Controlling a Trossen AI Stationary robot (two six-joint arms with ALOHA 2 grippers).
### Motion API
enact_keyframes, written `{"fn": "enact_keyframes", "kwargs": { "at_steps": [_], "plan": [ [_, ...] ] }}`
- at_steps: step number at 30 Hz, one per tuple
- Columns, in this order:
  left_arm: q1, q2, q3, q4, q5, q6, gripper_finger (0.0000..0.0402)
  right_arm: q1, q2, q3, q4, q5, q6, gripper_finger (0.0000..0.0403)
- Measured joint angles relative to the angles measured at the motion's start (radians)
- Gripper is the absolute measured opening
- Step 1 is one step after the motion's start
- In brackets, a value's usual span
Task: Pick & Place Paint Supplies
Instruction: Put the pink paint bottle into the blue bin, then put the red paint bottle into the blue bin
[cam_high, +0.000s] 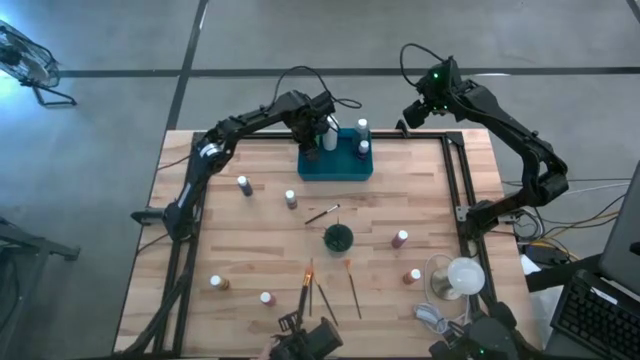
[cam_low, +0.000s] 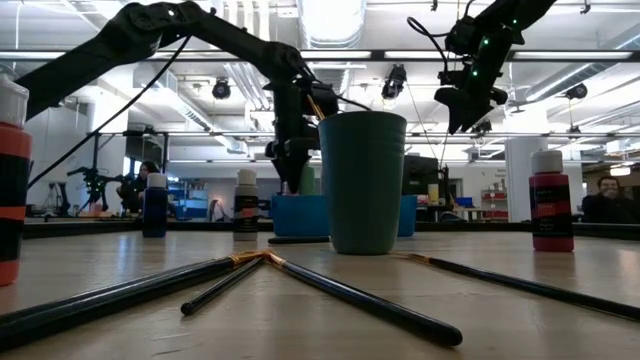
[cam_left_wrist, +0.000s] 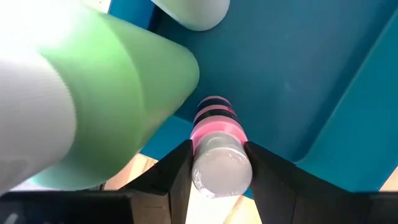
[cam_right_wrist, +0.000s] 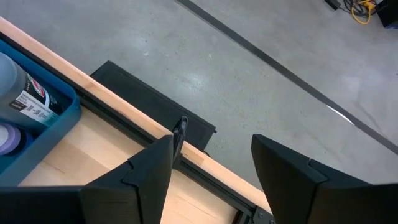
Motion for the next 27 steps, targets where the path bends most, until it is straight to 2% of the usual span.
{"fn": "enact_keyframes", "kwargs": {
  "at_steps": [6, 13, 17, 27],
  "plan": [
    [-0.008, 0.000, 0.000, -0.019, -0.002, 0.002, 0.0164, 0.000, 0.000, 0.000, 0.000, 0.000, 0.000, 0.0206],
    [-0.008, 0.000, -0.002, -0.028, -0.049, -0.001, 0.0247, 0.000, 0.000, 0.000, 0.000, 0.000, 0.000, 0.0208],
    [-0.008, -0.002, 0.000, -0.031, -0.056, 0.009, 0.0278, 0.000, 0.000, 0.000, 0.000, 0.000, 0.000, 0.0216],
    [-0.009, -0.045, 0.115, -0.125, -0.057, 0.016, 0.0289, 0.000, 0.000, 0.000, -0.001, 0.000, -0.011, 0.0231]
  ]
}}
